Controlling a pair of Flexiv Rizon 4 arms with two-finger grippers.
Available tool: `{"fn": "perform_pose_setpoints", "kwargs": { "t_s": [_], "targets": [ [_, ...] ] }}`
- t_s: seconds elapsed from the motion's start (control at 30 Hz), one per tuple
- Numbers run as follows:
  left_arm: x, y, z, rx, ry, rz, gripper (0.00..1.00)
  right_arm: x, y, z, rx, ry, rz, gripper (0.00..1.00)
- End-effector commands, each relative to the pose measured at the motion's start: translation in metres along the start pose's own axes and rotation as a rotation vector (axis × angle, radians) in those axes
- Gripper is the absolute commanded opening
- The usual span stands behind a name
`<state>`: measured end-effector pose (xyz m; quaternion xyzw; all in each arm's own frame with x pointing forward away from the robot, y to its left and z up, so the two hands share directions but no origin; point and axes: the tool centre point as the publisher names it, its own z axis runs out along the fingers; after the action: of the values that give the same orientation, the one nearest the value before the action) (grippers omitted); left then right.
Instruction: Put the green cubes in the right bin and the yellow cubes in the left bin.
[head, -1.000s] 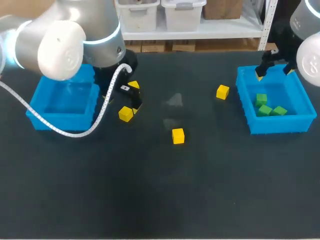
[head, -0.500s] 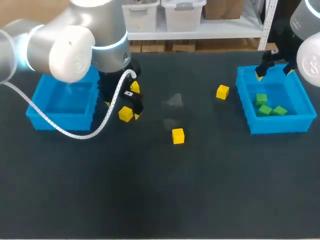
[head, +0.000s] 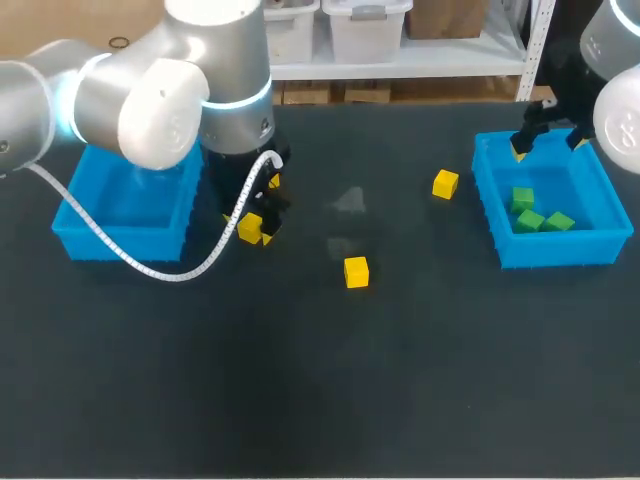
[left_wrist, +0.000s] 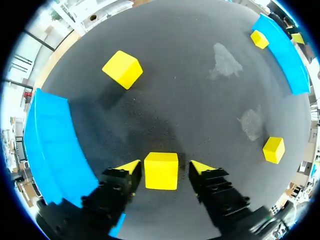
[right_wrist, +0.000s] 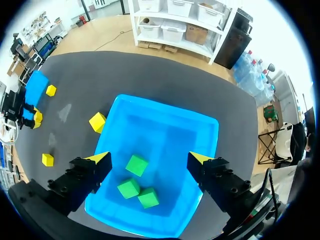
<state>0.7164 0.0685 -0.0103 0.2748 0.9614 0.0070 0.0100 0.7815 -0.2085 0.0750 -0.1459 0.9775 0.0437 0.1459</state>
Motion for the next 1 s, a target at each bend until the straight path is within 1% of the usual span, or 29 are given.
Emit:
{"fn": "perform_pose_setpoints", "kwargs": {
  "t_s": [0.03, 0.13, 0.2, 0.23, 0.33, 0.37, 0.43, 0.5, 0.57, 0.67, 0.77, 0.87, 1.0],
  "targets": [
    [0.003, 0.001, -0.004, -0.002, 0.0, 0.002, 0.0, 0.004, 0.001, -0.002, 0.006, -0.008, 0.002, 1.0],
    [0.004, 0.003, -0.013, -0.019, -0.024, 0.012, 0.0, 0.004, 0.001, -0.002, 0.006, -0.008, 0.002, 1.0],
    [-0.001, 0.009, -0.035, -0.03, -0.09, 0.011, 0.0, 0.004, 0.001, -0.002, 0.006, -0.008, 0.002, 1.0],
    [-0.002, 0.01, -0.042, -0.035, -0.111, 0.01, 0.0, 0.004, 0.001, -0.002, 0.006, -0.008, 0.002, 1.0],
    [-0.01, 0.021, -0.092, -0.034, -0.265, 0.0, 0.0, 0.004, 0.001, -0.002, 0.006, -0.008, 0.002, 1.0],
    [-0.01, 0.025, -0.107, -0.031, -0.302, -0.01, 0.0, 0.004, 0.001, -0.002, 0.006, -0.008, 0.002, 1.0],
    [-0.009, 0.038, -0.134, -0.051, -0.371, -0.038, 0.0, 0.004, 0.001, -0.002, 0.006, -0.008, 0.002, 1.0],
    [-0.006, 0.053, -0.149, -0.072, -0.407, -0.075, 0.0, 0.004, 0.001, -0.002, 0.006, -0.008, 0.002, 1.0],
    [0.001, 0.071, -0.153, -0.099, -0.411, -0.11, 0.0, 0.004, 0.001, -0.002, 0.006, -0.008, 0.002, 1.0],
    [0.015, 0.101, -0.144, -0.144, -0.364, -0.171, 0.0, 0.004, 0.001, -0.002, 0.006, -0.008, 0.002, 1.0],
    [0.033, 0.123, -0.132, -0.16, -0.32, -0.23, 0.0, 0.004, 0.001, -0.002, 0.006, -0.008, 0.002, 1.0],
    [0.049, 0.137, -0.121, -0.166, -0.284, -0.281, 0.0, 0.004, 0.001, -0.002, 0.006, -0.008, 0.002, 1.0],
    [0.064, 0.147, -0.107, -0.179, -0.241, -0.328, 0.0, 0.004, 0.001, -0.002, 0.006, -0.008, 0.002, 1.0]
  ]
}}
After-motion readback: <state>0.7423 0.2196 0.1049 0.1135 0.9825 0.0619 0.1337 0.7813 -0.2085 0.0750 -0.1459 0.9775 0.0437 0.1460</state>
